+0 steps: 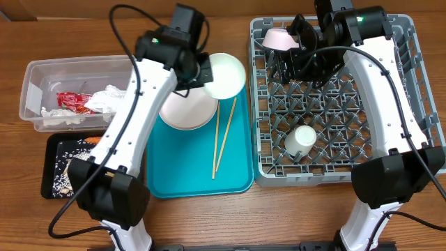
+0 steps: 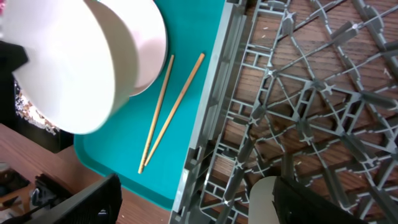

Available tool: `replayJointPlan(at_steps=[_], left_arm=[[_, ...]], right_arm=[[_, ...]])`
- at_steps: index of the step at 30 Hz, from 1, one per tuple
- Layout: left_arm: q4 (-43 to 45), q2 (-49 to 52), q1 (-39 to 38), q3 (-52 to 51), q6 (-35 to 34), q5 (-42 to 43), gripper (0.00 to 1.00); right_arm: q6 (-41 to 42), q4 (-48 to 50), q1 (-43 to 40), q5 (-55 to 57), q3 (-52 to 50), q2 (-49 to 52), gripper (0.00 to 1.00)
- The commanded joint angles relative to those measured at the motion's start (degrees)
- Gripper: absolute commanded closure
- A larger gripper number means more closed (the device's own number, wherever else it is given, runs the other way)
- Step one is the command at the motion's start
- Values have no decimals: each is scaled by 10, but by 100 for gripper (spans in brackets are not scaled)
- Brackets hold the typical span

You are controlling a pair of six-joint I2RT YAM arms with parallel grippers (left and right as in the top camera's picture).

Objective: Sort waste into correct bins and load items into the dishwasher
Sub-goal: 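Lift the white bowl with the left gripper toward the right gripper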

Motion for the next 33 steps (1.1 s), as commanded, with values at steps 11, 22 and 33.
replayJointPlan(at_steps=[11, 22, 33], left_arm=[[3, 0, -30, 6, 11, 29, 96], [-6, 0, -30, 6, 14, 40, 96], [-14, 0, -28, 6, 28, 22, 96]], right_arm=[[-2, 65, 75, 0, -26, 7, 40], [-2, 98, 111, 42, -26, 25, 54], [-1, 135, 110, 117, -26, 25, 49]])
